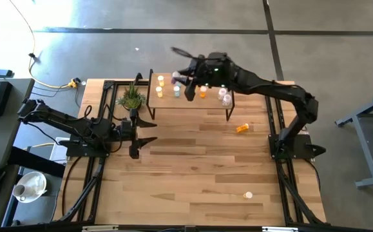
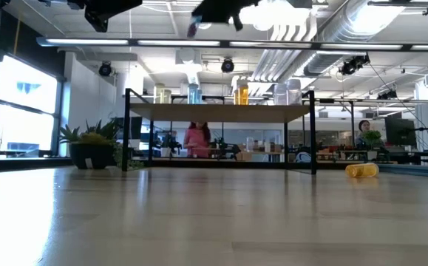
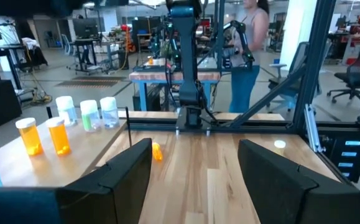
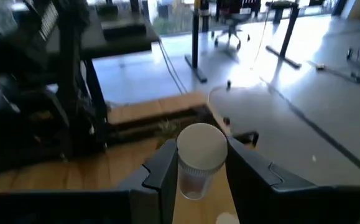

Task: Pick and place medicine bottles onto shelf by color
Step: Put the blue pill bottle on the shelf aligned with the other blue pill bottles

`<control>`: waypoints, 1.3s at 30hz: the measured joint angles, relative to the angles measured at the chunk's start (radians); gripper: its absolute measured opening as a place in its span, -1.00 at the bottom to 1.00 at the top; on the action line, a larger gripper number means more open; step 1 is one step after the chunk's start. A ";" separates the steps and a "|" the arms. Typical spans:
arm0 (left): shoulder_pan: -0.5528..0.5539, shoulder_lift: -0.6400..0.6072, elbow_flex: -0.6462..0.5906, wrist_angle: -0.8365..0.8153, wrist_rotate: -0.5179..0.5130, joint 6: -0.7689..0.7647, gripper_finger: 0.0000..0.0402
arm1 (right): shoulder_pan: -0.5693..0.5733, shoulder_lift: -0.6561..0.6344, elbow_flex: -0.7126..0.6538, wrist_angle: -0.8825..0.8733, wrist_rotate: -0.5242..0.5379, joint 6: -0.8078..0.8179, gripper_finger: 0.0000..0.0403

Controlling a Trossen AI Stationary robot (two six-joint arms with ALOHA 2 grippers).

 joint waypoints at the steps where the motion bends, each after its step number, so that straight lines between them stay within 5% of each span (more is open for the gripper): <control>1: 0.000 0.000 0.000 -0.006 0.000 0.000 0.14 | 0.000 0.015 0.000 -0.021 0.000 0.001 -0.48; 17: 0.000 0.000 0.000 -0.051 -0.003 0.001 0.14 | -0.008 0.171 -0.037 -0.085 0.006 -0.003 -0.48; 39: -0.001 0.001 0.000 -0.103 -0.019 0.001 0.14 | 0.091 0.123 -0.037 -0.274 0.059 -0.046 -0.48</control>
